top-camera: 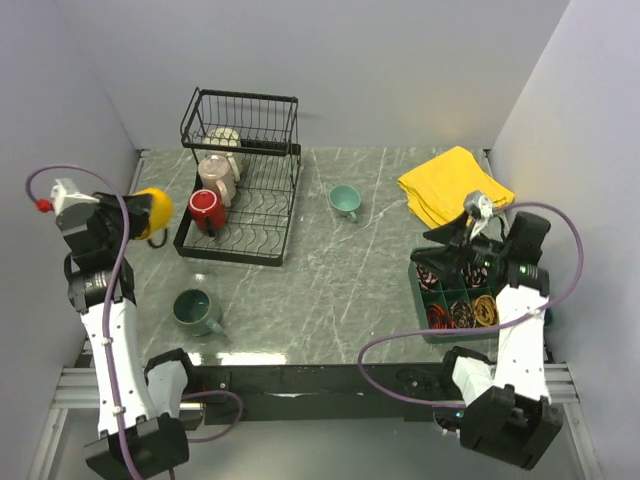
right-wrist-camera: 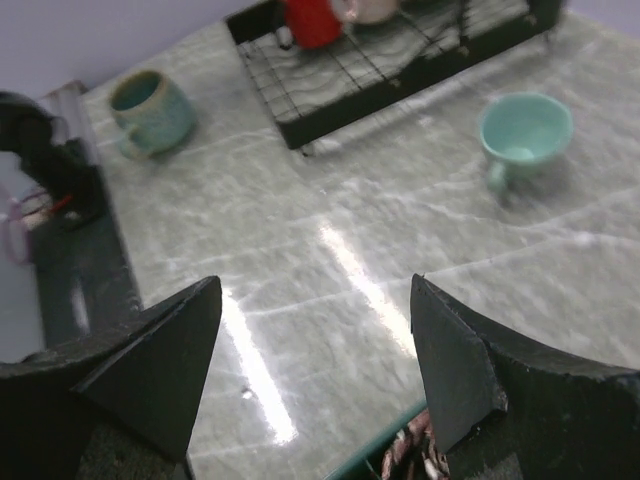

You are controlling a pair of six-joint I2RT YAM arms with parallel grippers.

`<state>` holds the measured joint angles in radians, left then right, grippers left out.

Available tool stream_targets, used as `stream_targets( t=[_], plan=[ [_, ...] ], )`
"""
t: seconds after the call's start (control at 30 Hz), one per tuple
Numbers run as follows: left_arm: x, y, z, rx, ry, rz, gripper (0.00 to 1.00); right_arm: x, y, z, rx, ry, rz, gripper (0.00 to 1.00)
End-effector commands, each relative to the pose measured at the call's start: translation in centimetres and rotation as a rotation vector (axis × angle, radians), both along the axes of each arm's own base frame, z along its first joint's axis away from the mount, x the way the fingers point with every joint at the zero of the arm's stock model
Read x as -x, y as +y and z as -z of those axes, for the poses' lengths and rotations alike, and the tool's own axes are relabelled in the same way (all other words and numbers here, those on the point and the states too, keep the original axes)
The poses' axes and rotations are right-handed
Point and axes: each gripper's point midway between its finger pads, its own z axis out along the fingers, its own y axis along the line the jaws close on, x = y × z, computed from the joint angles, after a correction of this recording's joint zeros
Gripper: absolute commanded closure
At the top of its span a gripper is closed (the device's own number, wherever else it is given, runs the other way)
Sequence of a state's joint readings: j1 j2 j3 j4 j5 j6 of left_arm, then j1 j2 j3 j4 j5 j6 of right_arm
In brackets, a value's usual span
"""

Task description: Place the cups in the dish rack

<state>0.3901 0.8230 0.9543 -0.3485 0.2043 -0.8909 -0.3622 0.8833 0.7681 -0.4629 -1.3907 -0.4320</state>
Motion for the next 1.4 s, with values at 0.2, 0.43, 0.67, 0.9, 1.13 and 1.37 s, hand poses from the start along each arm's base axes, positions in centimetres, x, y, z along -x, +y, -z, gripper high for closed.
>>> stream_targets(
  t=[0.2, 0.43, 0.67, 0.9, 1.13, 1.37],
  plan=[
    [5.2, -15.2, -14.6, 0.264, -0.577, 0.61, 0.99, 3.4, 9.5, -6.4, 0.057, 0.121, -0.436, 0.18],
    [8.6, -18.8, -18.9, 0.492, -0.745, 0.735, 0.99, 4.3, 17.8, -11.7, -0.023, 0.167, -0.564, 0.14],
    [8.8, -20.7, -21.2, 0.647, -0.826, 0.726, 0.99, 2.4, 22.8, -18.8, -0.269, 0.204, -0.512, 0.09],
    [7.4, -24.9, -21.8, 0.692, -0.813, 0.749, 0.99, 1.9, 24.4, -21.3, -0.431, 0.282, -0.493, 0.05],
    [7.2, -26.4, -22.1, 0.716, -0.818, 0.763, 0.99, 1.7, 24.9, -19.7, -0.438, 0.355, -0.466, 0.08],
    [7.5, -26.2, -21.6, 0.717, -0.81, 0.758, 0.99, 0.7, 25.4, -18.3, -0.423, 0.384, -0.435, 0.21]
  ],
)
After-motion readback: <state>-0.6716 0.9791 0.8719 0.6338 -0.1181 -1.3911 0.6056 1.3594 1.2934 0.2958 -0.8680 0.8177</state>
